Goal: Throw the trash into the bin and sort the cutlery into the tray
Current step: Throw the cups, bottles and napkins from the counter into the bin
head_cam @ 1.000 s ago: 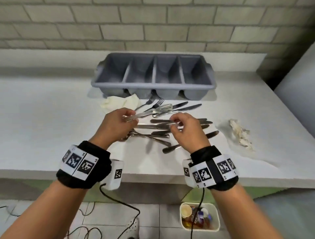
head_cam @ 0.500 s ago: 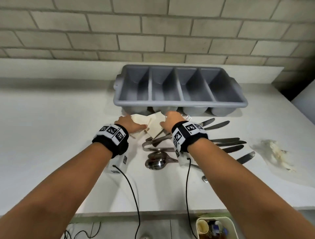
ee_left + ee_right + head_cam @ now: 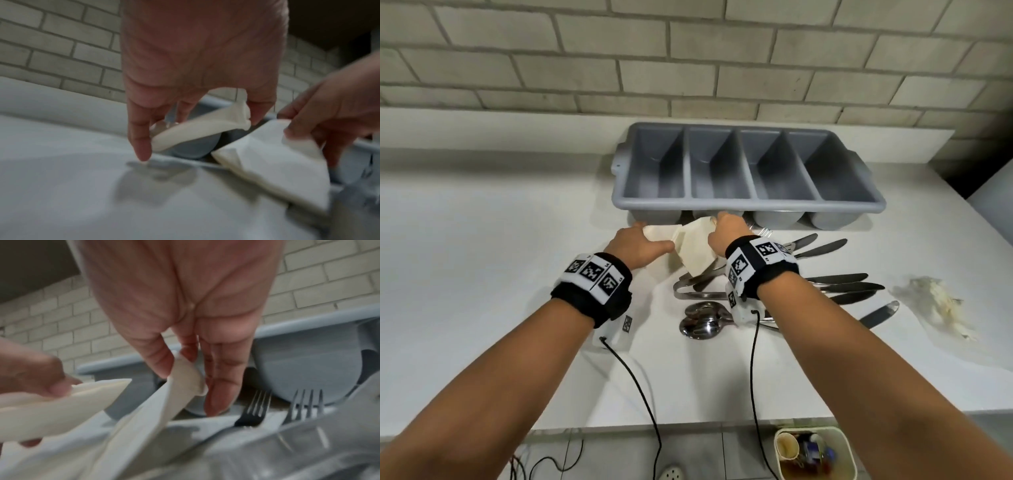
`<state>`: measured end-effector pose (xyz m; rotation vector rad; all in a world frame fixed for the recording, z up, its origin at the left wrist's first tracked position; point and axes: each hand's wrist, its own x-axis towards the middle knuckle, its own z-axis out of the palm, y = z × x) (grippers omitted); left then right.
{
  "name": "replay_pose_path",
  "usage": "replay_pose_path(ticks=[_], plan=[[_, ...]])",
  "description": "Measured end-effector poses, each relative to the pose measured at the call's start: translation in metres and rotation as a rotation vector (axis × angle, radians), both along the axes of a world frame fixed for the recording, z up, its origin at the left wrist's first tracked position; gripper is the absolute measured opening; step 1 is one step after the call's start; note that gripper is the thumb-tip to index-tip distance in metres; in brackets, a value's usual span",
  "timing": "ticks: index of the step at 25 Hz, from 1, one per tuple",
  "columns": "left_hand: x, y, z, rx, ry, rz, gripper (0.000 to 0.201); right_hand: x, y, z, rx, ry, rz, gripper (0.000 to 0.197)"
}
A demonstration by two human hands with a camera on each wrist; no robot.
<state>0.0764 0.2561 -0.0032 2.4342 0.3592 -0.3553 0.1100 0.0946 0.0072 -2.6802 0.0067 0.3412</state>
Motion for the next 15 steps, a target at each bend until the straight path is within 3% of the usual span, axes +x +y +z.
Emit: replay_pose_path(ticks=[3,6,8,11,15], plan=[[-0.021,-0.015,0.025,-0.153,-0.074,-0.038,0.058,-0.024,-0.027,0.025,0.174,-0.069,-0.051,0.033],[-0.055,-0.050,0.049,-0.266,-0.178,-0.102,0.066,-0.060,-0.074,0.040,0.335,-0.174,-0.131,0.012],[-0.079,-0.083,0.060,-0.328,-0.243,-0.145,0.076,-0.088,-0.115,0.041,0.418,-0.286,-0.209,0.024],[-0.118,-0.147,0.067,-0.457,-0.262,-0.234,0.083,-0.144,-0.182,0.028,0.569,-0.426,-0.359,0.021],[-0.169,-0.244,0.042,-0.675,-0.061,-0.399,0.084,-0.231,-0.276,-0.004,0.712,-0.506,-0.509,0.053]])
